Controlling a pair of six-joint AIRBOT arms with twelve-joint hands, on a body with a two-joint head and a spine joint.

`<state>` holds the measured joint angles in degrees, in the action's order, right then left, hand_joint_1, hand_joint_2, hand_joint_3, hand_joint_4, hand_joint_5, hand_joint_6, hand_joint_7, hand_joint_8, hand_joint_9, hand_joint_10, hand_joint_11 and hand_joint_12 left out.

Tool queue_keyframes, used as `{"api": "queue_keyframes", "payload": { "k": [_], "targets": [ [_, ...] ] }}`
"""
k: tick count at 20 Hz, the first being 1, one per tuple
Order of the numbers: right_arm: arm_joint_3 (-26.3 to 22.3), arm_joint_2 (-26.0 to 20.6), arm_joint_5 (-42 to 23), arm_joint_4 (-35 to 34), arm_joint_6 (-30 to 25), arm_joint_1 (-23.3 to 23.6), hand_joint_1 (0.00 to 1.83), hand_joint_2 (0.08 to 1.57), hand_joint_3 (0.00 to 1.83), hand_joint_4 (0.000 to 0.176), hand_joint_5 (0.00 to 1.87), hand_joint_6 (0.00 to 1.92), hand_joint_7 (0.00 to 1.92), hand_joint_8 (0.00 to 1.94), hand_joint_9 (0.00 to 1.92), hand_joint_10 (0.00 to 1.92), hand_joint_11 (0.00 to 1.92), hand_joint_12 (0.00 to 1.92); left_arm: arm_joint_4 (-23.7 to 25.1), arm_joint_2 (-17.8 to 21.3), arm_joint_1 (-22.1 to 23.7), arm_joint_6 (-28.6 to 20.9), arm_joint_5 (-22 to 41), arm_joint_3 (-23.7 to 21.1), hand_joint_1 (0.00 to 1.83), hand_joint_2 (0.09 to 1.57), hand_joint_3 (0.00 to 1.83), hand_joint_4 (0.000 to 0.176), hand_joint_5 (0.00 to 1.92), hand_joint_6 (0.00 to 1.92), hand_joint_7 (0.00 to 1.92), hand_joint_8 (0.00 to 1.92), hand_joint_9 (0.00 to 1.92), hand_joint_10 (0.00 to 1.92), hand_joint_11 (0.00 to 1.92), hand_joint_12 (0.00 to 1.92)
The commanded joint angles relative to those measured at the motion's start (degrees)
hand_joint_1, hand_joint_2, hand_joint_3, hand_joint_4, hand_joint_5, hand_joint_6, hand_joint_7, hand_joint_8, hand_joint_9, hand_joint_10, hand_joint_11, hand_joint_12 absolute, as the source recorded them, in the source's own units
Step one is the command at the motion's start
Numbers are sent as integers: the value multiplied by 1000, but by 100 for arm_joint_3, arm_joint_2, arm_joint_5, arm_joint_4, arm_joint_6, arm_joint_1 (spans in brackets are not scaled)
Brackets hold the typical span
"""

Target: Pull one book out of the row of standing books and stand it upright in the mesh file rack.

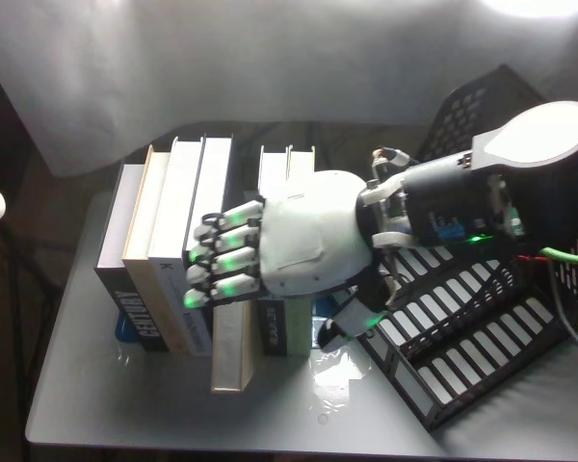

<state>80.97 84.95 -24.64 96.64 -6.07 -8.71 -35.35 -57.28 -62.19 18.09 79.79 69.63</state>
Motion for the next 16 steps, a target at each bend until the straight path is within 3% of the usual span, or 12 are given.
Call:
{"api": "queue_keyframes", "payload": {
  "k": [1,6,13,16],
  "targets": [
    [35,-20,-90,-196,-10,71,777,1014,0,0,0,0,0,0,0,0,0,0,-90,52,26,-24,807,55,424,1317,2,0,0,0,0,0,0,0,0,0],
    [200,202,-64,-183,0,71,760,1031,0,0,0,0,0,0,0,0,0,0,-167,59,-7,-24,901,49,372,1315,2,0,0,0,0,0,0,0,0,0],
    [445,602,73,331,4,66,841,1005,0,6,0,0,0,0,0,0,0,0,-260,107,-97,-24,1044,-2,147,1356,15,0,0,0,0,0,0,0,0,0],
    [556,756,163,505,4,51,848,1006,0,0,0,0,0,0,0,0,0,0,-271,115,-120,-24,1071,-13,78,1375,17,0,0,0,0,0,0,0,0,0]
  ]
}}
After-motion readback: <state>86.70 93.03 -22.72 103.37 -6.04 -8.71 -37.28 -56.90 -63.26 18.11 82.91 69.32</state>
